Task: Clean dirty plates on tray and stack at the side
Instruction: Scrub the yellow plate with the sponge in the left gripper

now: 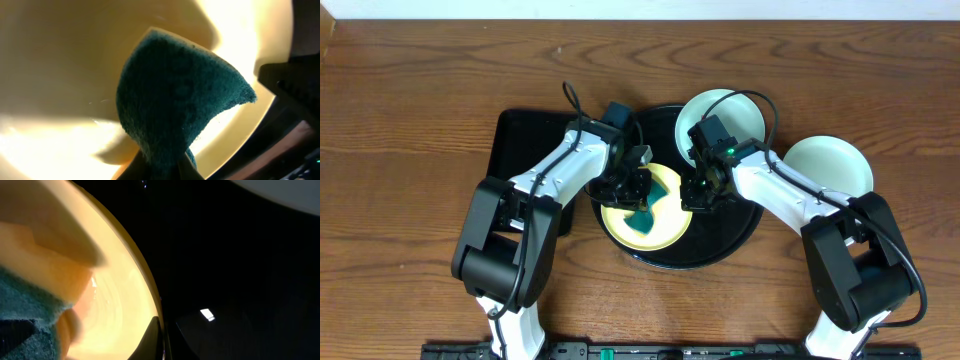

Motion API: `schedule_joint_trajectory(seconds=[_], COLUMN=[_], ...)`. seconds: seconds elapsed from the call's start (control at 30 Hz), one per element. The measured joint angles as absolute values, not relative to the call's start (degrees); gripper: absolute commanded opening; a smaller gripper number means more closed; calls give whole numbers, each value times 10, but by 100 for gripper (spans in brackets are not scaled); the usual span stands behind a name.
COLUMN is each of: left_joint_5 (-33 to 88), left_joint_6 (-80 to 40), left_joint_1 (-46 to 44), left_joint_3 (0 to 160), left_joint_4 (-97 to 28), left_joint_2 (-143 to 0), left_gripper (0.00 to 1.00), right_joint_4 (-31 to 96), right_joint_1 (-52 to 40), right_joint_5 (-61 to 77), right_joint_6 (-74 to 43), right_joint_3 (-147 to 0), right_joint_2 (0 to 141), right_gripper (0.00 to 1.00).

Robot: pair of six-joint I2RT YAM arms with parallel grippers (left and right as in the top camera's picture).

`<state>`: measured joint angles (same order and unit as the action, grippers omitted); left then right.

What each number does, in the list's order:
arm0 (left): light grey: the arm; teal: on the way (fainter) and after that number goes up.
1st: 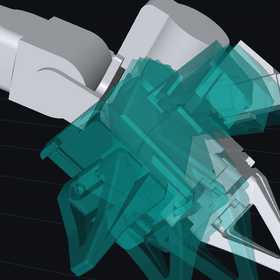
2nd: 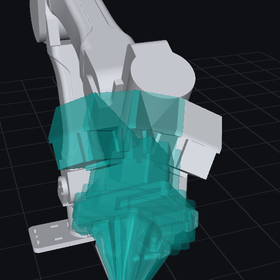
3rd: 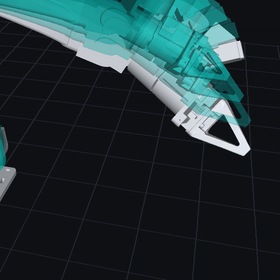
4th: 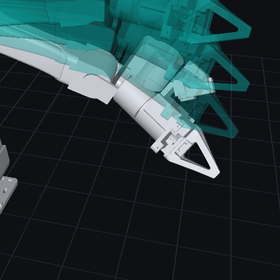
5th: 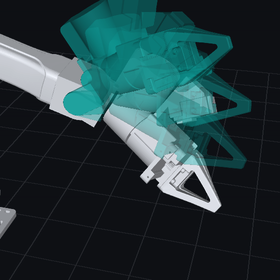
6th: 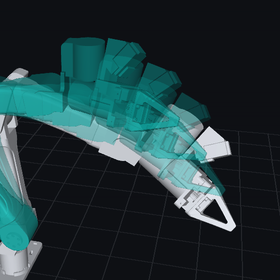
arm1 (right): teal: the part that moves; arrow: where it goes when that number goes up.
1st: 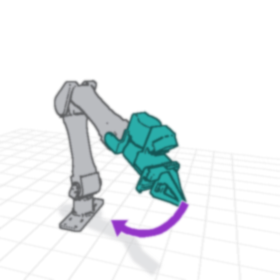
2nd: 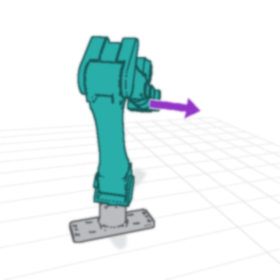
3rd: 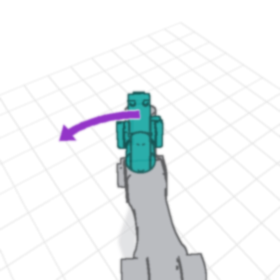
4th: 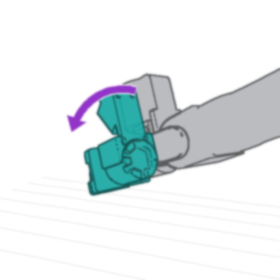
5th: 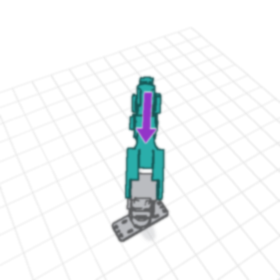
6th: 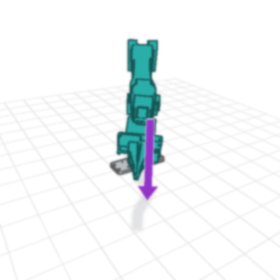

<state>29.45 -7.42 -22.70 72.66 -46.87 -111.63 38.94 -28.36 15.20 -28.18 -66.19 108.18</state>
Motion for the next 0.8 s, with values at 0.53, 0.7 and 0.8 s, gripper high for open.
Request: schedule_joint_trajectory(seconds=[0.53,0.7,0.8], left_joint_5=[137,127,122], left_joint_6=[-196,-201,-206], left_joint_1=[-233,-232,-232], left_joint_3=[726,726,726], left_joint_4=[-387,-330,-304], left_joint_2=[-1116,-1116,-1116], left_gripper=[7,8,7], right_joint_4=[384,384,384], right_joint_1=[-284,-284,-284], right_joint_5=[158,158,158], right_joint_6=[-283,-287,-289], right_joint_3=[-662,-663,-663], right_joint_2=[1082,1082,1082], right_gripper=[1,1,1])
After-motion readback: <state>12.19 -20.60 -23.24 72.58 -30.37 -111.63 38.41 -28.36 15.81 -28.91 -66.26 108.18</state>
